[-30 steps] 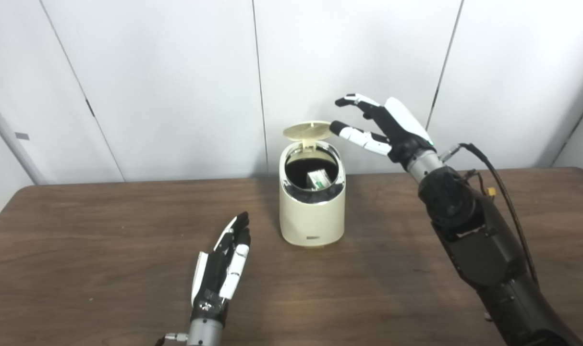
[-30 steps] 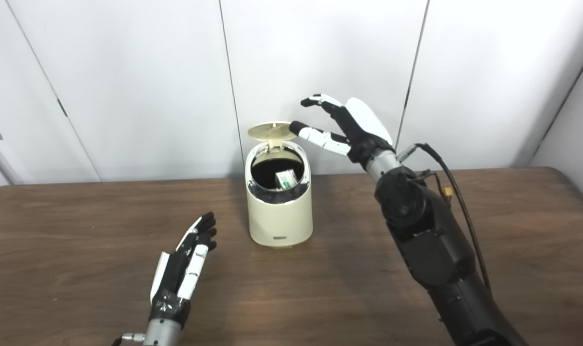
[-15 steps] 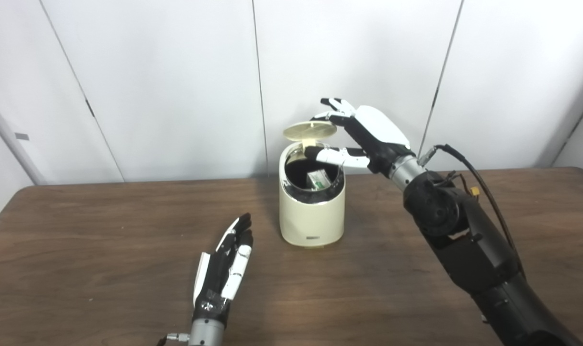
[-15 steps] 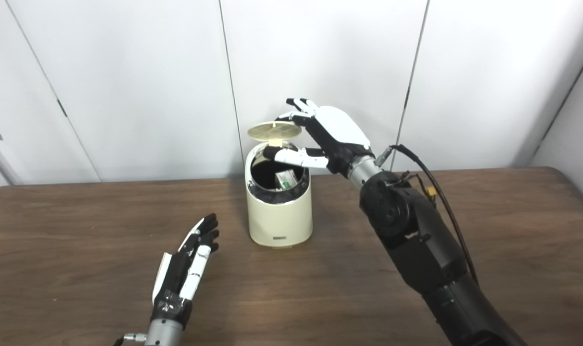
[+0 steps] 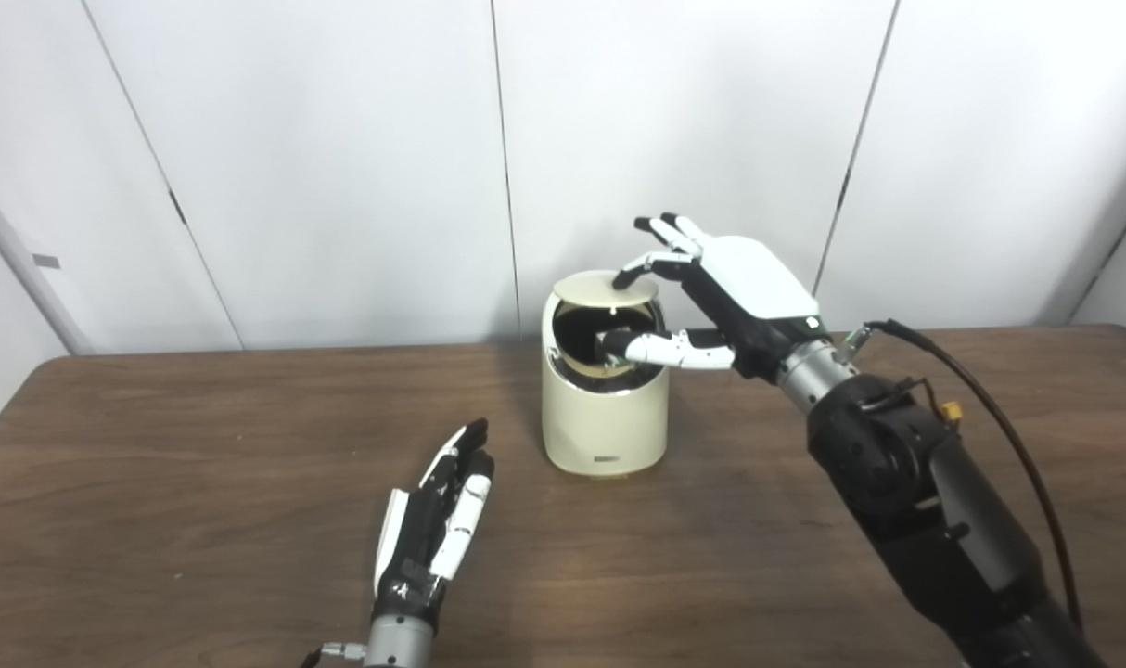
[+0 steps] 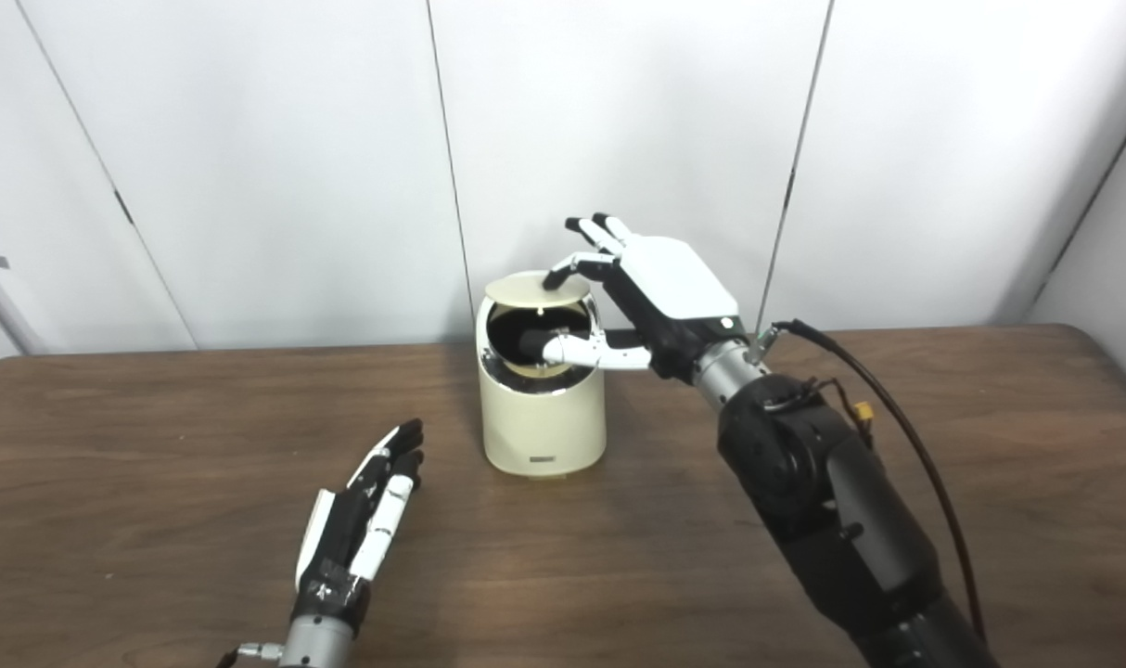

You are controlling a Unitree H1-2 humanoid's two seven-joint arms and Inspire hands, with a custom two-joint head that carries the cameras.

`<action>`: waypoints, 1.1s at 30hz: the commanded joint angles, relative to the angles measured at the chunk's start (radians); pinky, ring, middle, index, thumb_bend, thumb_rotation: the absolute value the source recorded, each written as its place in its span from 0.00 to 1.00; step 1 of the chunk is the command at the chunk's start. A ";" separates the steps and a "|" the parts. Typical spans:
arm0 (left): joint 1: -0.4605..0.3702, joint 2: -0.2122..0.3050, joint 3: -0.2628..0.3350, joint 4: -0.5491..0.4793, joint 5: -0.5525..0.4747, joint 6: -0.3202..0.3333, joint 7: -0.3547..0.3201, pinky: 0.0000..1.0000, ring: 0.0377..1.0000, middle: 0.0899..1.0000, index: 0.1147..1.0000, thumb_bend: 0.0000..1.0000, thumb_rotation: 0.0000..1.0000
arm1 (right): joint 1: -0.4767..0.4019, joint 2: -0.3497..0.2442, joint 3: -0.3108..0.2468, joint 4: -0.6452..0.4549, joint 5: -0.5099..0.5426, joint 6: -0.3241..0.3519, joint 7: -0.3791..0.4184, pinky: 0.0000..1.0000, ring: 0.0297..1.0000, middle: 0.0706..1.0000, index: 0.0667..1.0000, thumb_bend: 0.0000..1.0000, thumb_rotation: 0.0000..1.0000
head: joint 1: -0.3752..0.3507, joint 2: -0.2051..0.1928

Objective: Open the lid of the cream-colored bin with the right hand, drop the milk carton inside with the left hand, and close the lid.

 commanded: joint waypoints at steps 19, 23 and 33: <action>-0.025 -0.014 -0.002 -0.044 0.004 -0.006 0.013 0.89 0.91 0.90 0.90 0.54 0.83 | 0.024 0.012 0.071 -0.030 -0.182 -0.026 0.058 0.99 1.00 0.98 0.65 0.65 0.94 | 0.013 0.020; -0.025 -0.012 -0.005 -0.045 0.013 -0.008 0.016 0.88 0.90 0.90 0.90 0.55 0.84 | 0.027 0.013 0.082 -0.042 -0.204 -0.026 0.075 1.00 1.00 0.99 0.66 0.63 0.94 | 0.014 0.023; -0.024 -0.014 -0.004 -0.047 -0.007 -0.007 0.009 0.89 0.90 0.90 0.93 0.55 0.82 | 0.046 0.023 0.080 -0.072 -0.243 -0.018 0.107 1.00 1.00 1.00 0.66 0.60 0.94 | 0.019 0.042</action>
